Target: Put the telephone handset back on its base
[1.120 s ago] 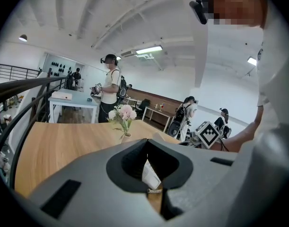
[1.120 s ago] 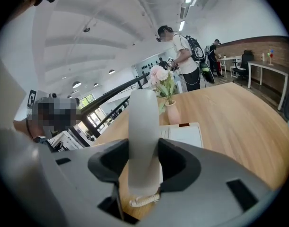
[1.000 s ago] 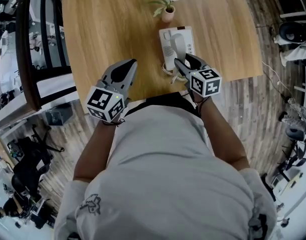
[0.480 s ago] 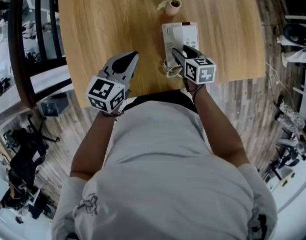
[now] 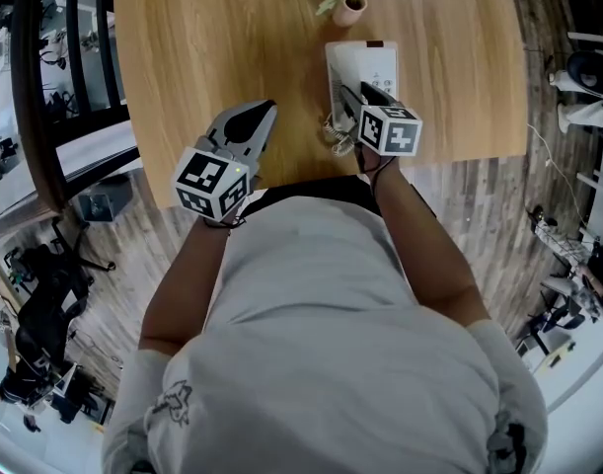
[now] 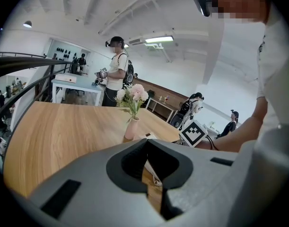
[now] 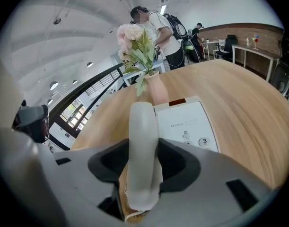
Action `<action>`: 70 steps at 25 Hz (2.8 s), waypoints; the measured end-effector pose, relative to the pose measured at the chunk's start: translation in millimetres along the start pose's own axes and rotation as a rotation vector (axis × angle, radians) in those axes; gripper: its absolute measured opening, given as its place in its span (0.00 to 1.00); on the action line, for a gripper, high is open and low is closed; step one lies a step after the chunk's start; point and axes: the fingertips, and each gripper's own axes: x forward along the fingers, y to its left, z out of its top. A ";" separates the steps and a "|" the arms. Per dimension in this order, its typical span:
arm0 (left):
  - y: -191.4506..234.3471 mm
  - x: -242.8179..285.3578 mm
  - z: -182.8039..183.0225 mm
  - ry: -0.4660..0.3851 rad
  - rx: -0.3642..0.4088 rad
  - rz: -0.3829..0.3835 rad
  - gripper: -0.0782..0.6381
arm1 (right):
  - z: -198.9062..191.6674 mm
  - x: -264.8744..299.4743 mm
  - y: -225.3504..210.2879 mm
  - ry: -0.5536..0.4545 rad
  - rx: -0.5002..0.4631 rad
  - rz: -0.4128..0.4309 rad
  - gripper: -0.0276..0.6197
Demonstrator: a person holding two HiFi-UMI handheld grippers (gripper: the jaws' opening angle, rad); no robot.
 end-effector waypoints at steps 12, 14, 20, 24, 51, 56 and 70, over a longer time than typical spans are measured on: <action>5.4 0.9 -3.5 0.013 -0.010 -0.007 0.12 | -0.3 4.7 -0.2 -0.045 0.009 -0.103 0.36; 4.5 -1.7 -3.9 0.011 -0.011 -0.009 0.12 | -1.2 4.6 1.9 -0.045 0.000 -0.108 0.36; 6.5 -13.6 -6.4 0.002 -0.015 0.002 0.12 | -2.3 5.8 9.7 -0.033 -0.038 -0.108 0.37; 7.0 -21.7 -6.5 -0.009 -0.015 0.011 0.12 | -0.3 3.8 11.4 -0.039 -0.056 -0.108 0.39; -16.8 -106.1 53.7 -0.177 0.120 0.046 0.12 | 72.0 -125.0 99.8 -0.334 -0.365 0.007 0.19; -25.7 -121.7 67.7 -0.211 0.174 0.057 0.12 | 82.9 -155.4 121.9 -0.394 -0.466 0.049 0.08; -65.0 -132.3 85.8 -0.260 0.189 0.056 0.12 | 91.0 -190.2 110.2 -0.391 -0.482 0.104 0.05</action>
